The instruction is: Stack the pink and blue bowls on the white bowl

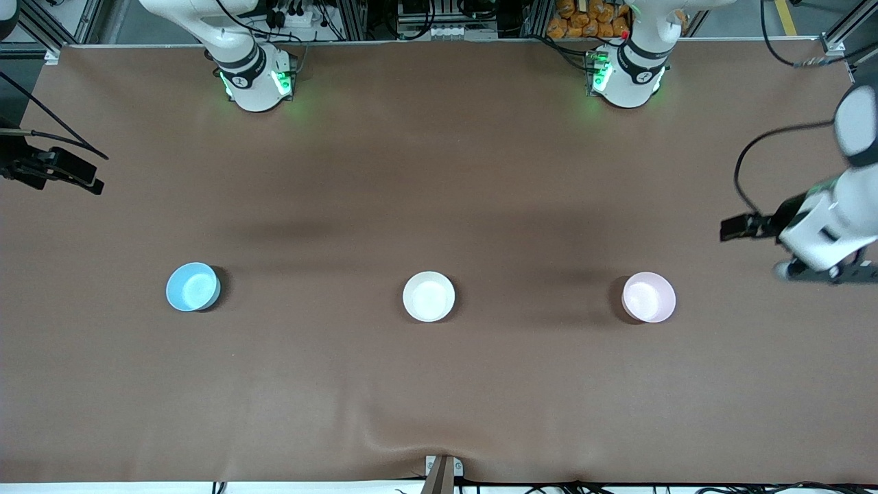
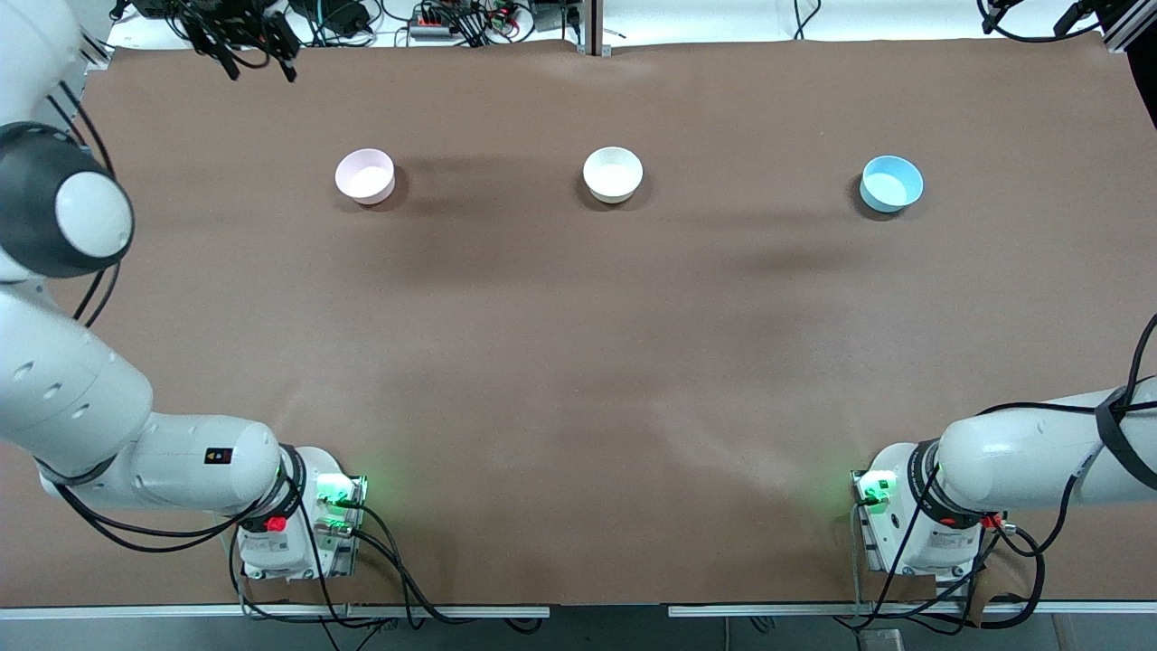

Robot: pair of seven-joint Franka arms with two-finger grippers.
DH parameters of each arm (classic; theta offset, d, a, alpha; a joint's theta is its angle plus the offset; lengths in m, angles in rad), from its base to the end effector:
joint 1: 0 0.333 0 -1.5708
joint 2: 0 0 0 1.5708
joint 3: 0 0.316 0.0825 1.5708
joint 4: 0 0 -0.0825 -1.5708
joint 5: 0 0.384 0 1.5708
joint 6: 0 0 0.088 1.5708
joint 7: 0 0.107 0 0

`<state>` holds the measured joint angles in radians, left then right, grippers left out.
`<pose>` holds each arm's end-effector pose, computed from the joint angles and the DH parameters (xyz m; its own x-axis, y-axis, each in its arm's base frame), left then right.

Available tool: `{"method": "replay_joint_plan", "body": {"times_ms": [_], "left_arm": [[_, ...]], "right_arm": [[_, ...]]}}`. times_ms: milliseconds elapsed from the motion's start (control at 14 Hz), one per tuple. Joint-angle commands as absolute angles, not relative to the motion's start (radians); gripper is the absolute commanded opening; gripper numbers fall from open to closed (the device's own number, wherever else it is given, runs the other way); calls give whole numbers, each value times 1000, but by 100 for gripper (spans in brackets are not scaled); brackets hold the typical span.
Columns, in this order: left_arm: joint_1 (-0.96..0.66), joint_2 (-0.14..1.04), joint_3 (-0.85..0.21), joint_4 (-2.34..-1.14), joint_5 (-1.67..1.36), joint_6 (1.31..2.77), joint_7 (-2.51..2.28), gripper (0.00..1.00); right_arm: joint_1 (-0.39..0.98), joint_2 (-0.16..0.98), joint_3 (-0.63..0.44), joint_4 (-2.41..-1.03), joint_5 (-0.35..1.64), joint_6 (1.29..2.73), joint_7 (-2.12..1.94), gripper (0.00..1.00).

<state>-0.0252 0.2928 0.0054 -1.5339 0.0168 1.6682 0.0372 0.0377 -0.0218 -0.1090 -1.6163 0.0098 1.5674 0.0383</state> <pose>0.6325 -0.0112 0.4748 0.9857 -0.0583 -0.1584 -0.0610 -0.9981 -0.0119 0.5452 -0.0385 0.6147 0.9936 -0.1092 -0.0277 -0.1096 -0.9939 -0.0111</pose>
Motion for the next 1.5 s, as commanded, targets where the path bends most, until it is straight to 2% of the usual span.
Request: {"method": "replay_joint_plan", "body": {"times_ms": [0, 143, 643, 786, 1214, 1286, 1429], "left_arm": [[-23, 377, 3, -1520, 49, 1745, 58, 100], [-20, 422, 2, -1543, 48, 1825, 103, 100], [-14, 488, 0, -1746, 35, 2152, 121, 100], [-9, 540, 0, -1750, 35, 2224, 167, 95], [14, 620, -12, -1752, 29, 2325, 176, 72], [12, 620, -12, -1752, 28, 2326, 176, 63], [12, 620, -12, -1752, 26, 2326, 170, 38]], "right_arm": [[41, -23, -106, -1614, -8, 1569, 57, 100], [40, -23, -106, -1614, -8, 1566, 57, 100], [40, -23, -106, -1615, -8, 1566, 57, 100], [41, -23, -106, -1615, -8, 1566, 57, 100], [40, -20, -106, -1617, -8, 1568, 57, 100], [40, -20, -106, -1617, -8, 1569, 57, 100], [40, -17, -106, -1618, -8, 1569, 57, 100]]}}
